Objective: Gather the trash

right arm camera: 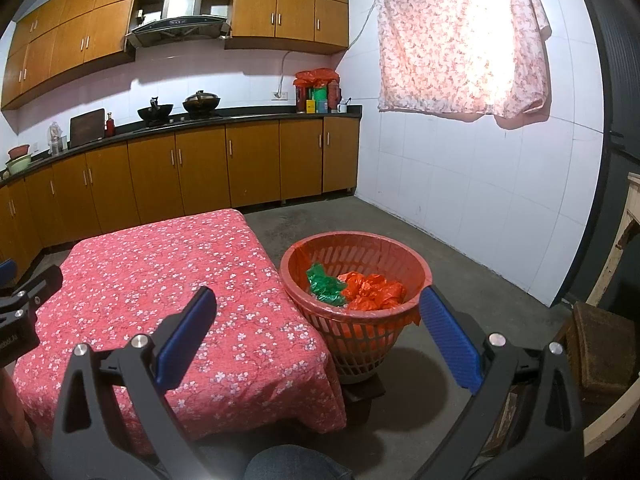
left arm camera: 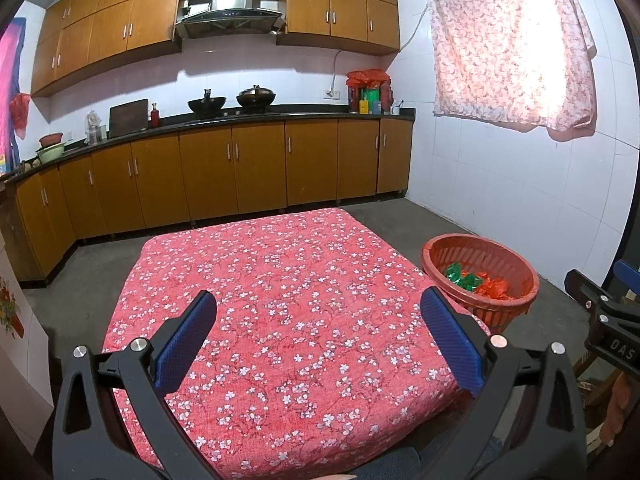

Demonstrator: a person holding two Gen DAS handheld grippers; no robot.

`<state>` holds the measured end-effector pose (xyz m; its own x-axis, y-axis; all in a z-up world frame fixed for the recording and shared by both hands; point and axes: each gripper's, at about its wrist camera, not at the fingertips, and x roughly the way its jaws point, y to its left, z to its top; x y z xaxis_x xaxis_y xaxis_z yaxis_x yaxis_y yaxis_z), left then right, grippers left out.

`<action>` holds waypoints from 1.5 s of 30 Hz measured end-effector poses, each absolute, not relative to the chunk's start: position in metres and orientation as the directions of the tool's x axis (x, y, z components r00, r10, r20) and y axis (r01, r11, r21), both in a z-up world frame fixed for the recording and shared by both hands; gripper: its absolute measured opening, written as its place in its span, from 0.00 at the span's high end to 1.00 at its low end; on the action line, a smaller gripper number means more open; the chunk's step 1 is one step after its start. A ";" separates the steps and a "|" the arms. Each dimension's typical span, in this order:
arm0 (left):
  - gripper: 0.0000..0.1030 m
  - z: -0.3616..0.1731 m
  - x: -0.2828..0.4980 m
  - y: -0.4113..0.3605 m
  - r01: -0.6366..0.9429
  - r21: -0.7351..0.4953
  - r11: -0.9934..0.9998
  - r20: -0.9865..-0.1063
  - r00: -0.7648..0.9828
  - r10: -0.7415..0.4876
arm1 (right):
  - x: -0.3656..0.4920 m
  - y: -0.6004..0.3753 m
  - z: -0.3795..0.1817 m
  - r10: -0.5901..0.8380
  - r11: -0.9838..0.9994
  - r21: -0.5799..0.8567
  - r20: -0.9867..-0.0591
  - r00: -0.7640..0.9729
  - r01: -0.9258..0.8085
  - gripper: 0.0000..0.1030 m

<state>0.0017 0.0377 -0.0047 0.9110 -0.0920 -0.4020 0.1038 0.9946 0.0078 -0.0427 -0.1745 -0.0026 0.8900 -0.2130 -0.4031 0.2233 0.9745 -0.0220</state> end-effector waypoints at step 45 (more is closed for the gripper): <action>0.02 -0.005 0.005 0.038 0.110 0.013 0.994 -0.411 0.907 -0.095 | -0.043 -0.175 -0.004 -0.211 0.974 -0.015 -0.408 0.888 0.224 0.04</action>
<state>0.0050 0.0375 -0.0051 0.9067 -0.0946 -0.4111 0.1097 0.9939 0.0132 -0.0429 -0.1752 -0.0041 0.8883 -0.2106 -0.4082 0.2241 0.9745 -0.0150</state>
